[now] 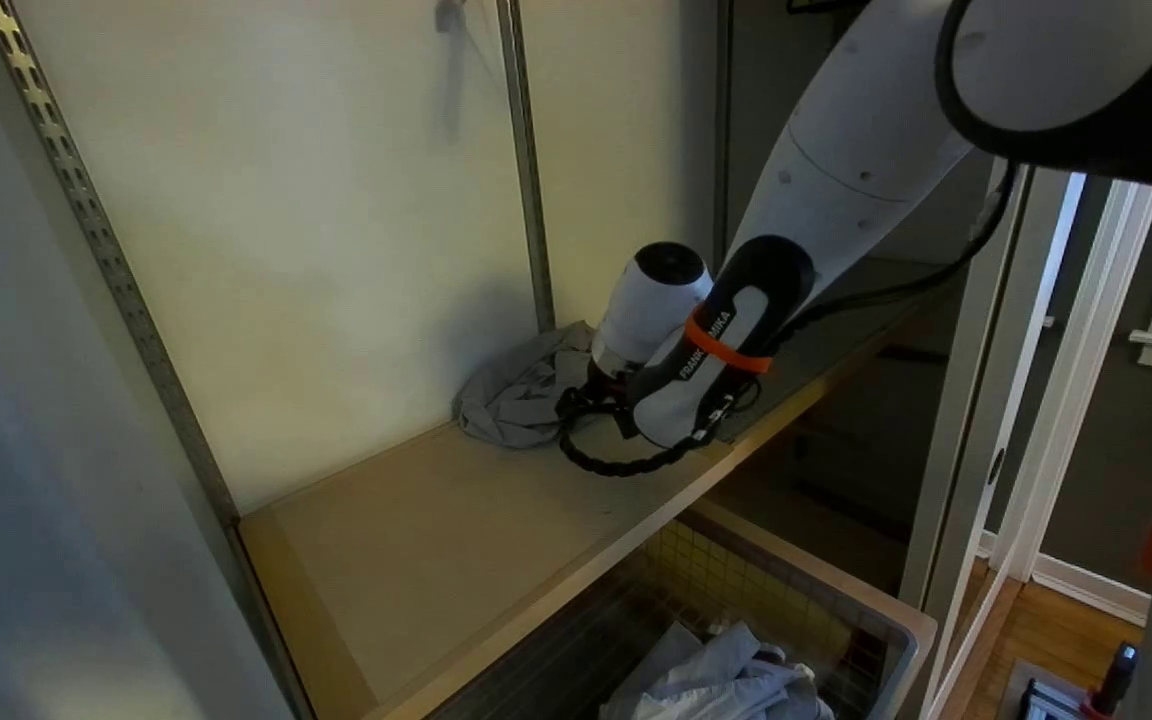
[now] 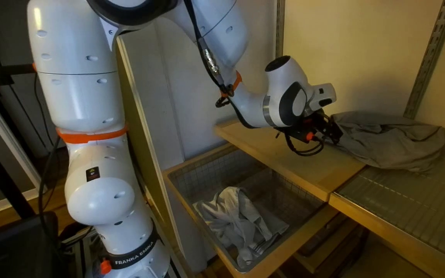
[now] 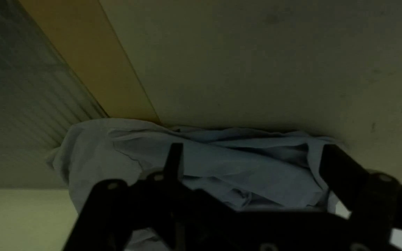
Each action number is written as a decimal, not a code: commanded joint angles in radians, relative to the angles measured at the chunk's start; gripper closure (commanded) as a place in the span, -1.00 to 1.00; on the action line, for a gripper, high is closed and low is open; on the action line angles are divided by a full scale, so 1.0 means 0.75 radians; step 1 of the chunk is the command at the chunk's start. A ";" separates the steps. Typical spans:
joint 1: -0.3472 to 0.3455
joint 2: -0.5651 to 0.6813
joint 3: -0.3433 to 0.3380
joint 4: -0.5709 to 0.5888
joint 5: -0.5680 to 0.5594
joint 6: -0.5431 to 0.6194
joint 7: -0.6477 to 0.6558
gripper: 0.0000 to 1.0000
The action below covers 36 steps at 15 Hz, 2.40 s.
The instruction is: Fold the grey cloth and put it in the open drawer.
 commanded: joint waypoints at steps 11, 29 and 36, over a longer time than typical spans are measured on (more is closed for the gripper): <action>0.555 0.365 -0.439 0.324 -0.069 -0.018 0.531 -0.31; 0.414 -0.029 0.012 0.065 0.345 -0.287 0.067 0.98; 0.408 -0.291 0.327 0.009 1.120 -0.424 -0.479 0.98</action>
